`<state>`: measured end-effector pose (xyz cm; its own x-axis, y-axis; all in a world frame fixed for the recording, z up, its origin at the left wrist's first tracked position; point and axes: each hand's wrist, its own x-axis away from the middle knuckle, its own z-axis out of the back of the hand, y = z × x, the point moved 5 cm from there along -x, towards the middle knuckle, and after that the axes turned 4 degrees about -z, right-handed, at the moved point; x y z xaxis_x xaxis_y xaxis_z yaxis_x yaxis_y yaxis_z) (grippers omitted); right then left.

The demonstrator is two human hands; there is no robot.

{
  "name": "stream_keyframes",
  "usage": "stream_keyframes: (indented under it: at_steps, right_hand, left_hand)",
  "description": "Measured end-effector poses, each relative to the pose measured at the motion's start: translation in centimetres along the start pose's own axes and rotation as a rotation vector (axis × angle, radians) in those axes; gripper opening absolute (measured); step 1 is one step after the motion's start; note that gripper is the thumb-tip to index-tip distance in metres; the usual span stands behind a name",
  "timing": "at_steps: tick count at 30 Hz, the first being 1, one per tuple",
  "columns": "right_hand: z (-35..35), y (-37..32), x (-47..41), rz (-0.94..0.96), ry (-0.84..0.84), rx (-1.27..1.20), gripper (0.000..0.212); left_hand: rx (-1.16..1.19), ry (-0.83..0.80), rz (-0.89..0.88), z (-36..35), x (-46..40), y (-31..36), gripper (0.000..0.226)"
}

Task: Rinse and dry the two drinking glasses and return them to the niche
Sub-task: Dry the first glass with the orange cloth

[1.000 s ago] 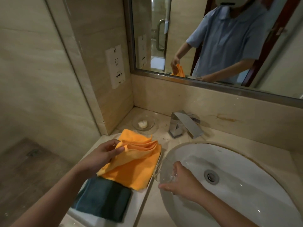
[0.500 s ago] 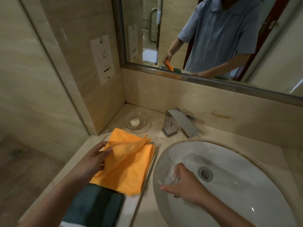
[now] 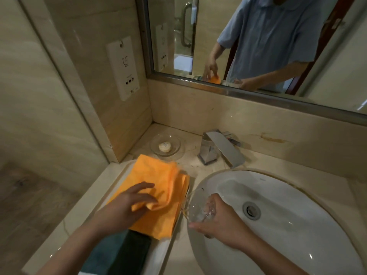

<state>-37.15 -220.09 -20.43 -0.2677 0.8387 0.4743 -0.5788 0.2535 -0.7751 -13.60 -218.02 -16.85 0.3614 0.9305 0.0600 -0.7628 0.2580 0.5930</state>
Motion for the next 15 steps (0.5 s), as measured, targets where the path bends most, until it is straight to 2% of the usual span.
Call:
stream_keyframes:
  at_steps: [1, 3, 5, 7, 8, 10, 12, 14, 15]
  right_hand:
    - [0.0, -0.2, 0.0, 0.012, 0.003, -0.006, 0.061]
    - [0.2, -0.5, 0.1, 0.016, 0.010, -0.014, 0.063]
    - [0.3, -0.4, 0.3, 0.007, 0.009, -0.028, 0.067]
    - [0.4, -0.2, 0.4, -0.009, 0.017, -0.023, 0.070]
    - [0.5, -0.1, 0.4, -0.015, 0.022, -0.015, 0.071]
    - [0.6, 0.0, 0.3, -0.026, 0.029, 0.005, 0.073]
    - [0.7, -0.2, 0.4, -0.020, 0.031, -0.007, 0.071]
    - [0.8, -0.8, 0.5, -0.001, 0.021, -0.028, 0.065]
    - [0.9, -1.0, 0.6, 0.006, 0.017, -0.031, 0.063]
  left_hand:
    - [-0.091, -0.049, -0.008, -1.1, -0.6, -0.5, 0.036]
    - [-0.161, -0.010, 0.023, -2.0, -1.8, -1.2, 0.033]
    - [-0.195, -0.058, 0.061, -2.7, -2.8, -1.5, 0.053]
    - [-0.233, -0.215, 0.147, -3.5, -3.6, -2.3, 0.083]
    - [-0.248, -0.278, 0.174, -3.8, -3.9, -2.7, 0.087]
    - [-0.276, -0.278, 0.158, -3.5, -4.7, -2.5, 0.068]
    - [-0.210, -0.091, 0.121, -1.9, -5.1, -2.0, 0.037]
    - [-0.083, 0.026, 0.169, 0.1, -4.9, -2.3, 0.027]
    - [-0.040, -0.010, 0.167, 0.4, -4.6, -2.7, 0.033]
